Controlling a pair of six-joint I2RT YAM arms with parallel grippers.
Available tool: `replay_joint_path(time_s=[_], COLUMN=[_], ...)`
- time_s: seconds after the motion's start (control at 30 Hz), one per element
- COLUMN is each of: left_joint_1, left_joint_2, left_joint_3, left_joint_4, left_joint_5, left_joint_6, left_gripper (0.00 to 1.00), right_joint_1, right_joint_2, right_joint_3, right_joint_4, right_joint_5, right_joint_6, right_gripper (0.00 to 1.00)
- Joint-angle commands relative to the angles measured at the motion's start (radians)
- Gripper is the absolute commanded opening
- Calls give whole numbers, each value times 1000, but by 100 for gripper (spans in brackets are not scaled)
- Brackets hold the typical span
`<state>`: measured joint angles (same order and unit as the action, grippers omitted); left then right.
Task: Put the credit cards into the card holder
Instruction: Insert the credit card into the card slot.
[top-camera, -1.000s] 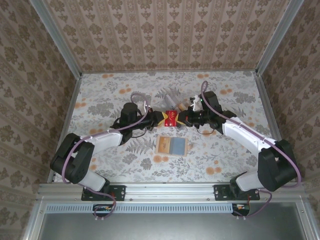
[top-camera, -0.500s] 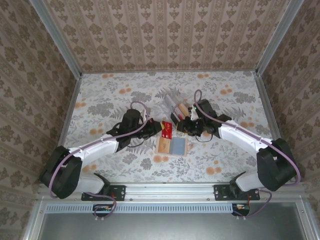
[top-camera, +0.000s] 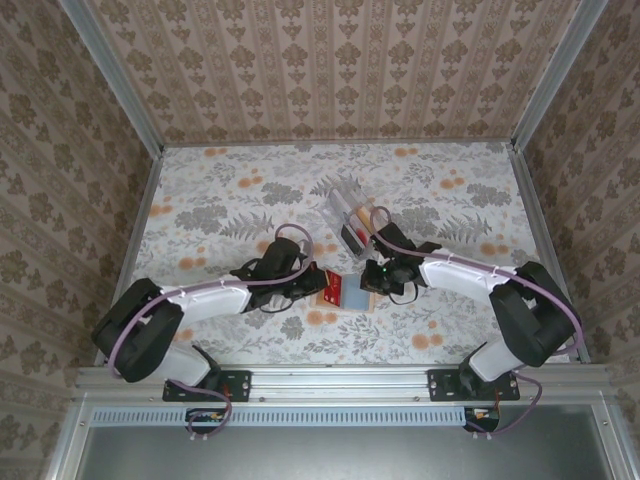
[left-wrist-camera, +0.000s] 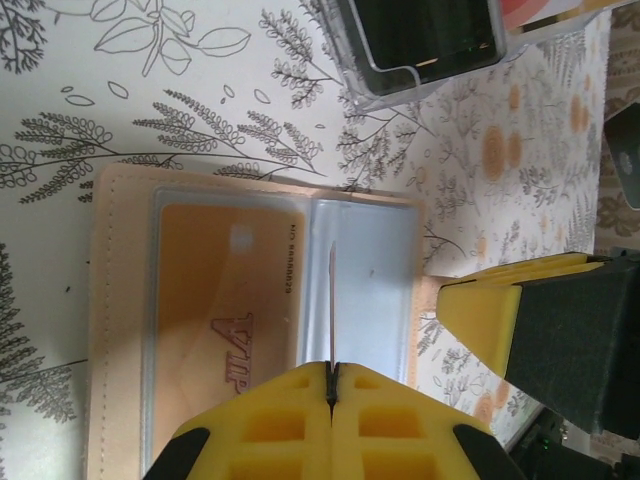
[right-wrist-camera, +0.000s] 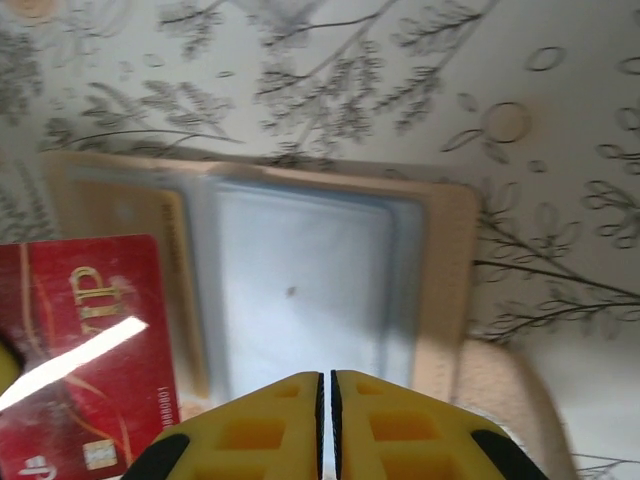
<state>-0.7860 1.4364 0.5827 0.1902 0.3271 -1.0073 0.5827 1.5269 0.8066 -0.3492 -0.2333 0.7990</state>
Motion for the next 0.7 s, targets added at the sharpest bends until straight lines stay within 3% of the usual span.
replay_joint_path(time_s=[0.0,0.67], left_joint_1=[-6,-13], left_joint_2=[31,161], left_joint_3=[1,-45], left_joint_4=[54,238], left_joint_5=[-12,39], left_joint_6=[34,34], left_gripper=[0,0], right_joint_1=[1,2], right_joint_2=[32,141], right_joint_3=[14,8], right_joint_4=[-61,-83], right_joint_5=[78,152], right_joint_6=[-29,-48], right_gripper=[13,11])
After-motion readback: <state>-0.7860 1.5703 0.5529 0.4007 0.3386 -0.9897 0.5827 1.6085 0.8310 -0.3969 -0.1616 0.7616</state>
